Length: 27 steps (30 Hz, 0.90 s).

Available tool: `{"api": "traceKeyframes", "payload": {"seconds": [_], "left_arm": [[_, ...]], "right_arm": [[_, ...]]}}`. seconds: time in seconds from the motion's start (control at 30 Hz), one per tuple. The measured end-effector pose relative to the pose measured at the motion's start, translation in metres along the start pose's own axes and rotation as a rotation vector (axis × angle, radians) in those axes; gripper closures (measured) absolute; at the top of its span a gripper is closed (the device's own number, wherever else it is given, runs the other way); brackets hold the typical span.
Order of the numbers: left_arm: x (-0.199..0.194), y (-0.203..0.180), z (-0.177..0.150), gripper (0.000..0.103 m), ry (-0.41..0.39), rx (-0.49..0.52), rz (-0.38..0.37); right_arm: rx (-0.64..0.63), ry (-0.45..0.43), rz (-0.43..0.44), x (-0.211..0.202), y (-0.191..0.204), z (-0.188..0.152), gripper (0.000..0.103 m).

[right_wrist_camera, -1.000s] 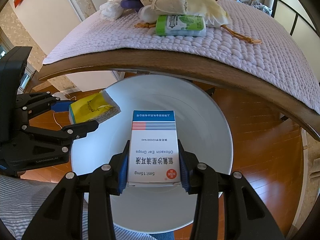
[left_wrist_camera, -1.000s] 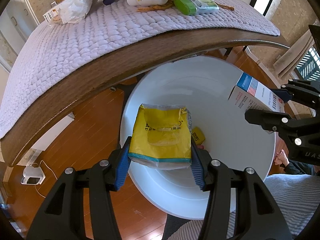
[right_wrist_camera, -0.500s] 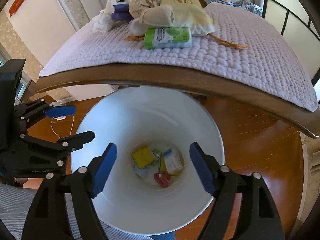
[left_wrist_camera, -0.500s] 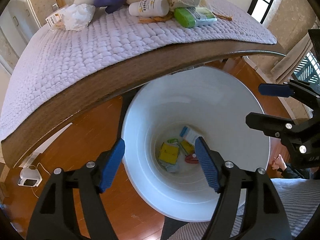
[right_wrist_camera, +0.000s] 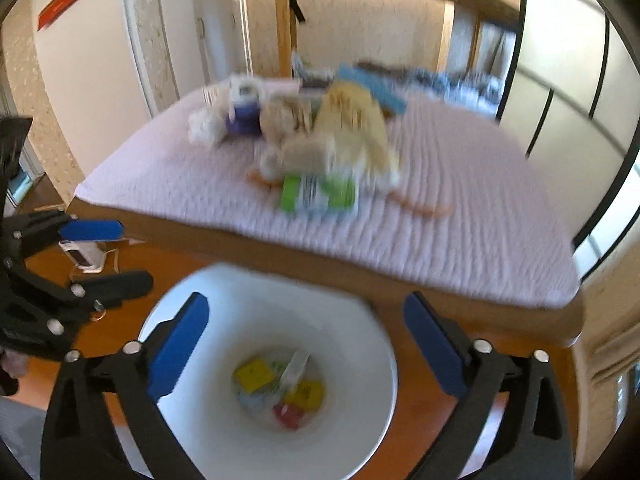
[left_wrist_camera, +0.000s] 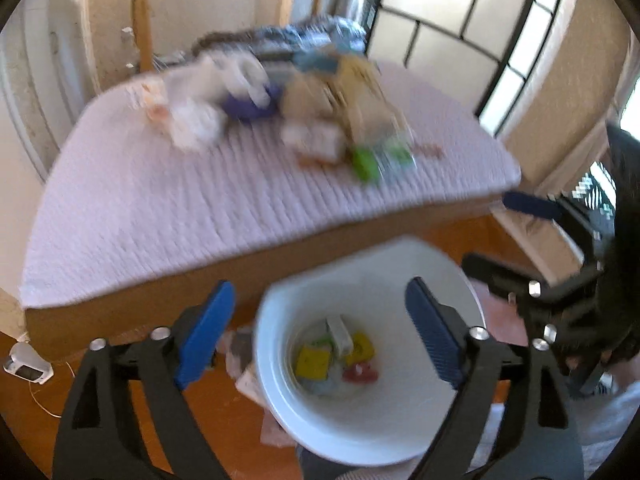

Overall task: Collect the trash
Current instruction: 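Move both open tools back over the items on the bed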

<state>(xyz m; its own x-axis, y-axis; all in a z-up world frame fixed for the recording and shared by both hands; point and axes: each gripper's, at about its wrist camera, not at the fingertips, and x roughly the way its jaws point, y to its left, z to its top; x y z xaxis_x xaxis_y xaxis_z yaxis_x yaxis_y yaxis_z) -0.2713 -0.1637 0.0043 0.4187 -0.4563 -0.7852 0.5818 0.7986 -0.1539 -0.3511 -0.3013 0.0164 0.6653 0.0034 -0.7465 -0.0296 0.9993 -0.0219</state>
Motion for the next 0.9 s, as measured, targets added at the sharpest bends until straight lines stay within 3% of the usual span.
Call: {"api": "traceKeyframes", "payload": {"seconds": [0.1,0.3,0.37,0.63,0.9], "left_arm": [[-0.006,0.016,0.017,0.002,-0.049,-0.035,0.048],[0.011,0.061,0.049,0.002,-0.051,-0.11,0.14],[0.019,0.075,0.055,0.002,-0.033,-0.136,0.154],[0.056,0.101,0.079,0.002,0.003,-0.222,0.125],[0.086,0.111,0.098,0.002,0.004,-0.236,0.129]], "right_arm": [[-0.021,-0.021,-0.033,0.003,0.006,0.015,0.004],[0.056,-0.052,0.09,0.021,0.002,0.043,0.005],[0.076,-0.041,0.086,0.033,0.002,0.052,0.005],[0.081,0.005,0.086,0.07,0.004,0.07,0.021],[0.091,0.025,0.034,0.094,0.002,0.078,0.023]]}}
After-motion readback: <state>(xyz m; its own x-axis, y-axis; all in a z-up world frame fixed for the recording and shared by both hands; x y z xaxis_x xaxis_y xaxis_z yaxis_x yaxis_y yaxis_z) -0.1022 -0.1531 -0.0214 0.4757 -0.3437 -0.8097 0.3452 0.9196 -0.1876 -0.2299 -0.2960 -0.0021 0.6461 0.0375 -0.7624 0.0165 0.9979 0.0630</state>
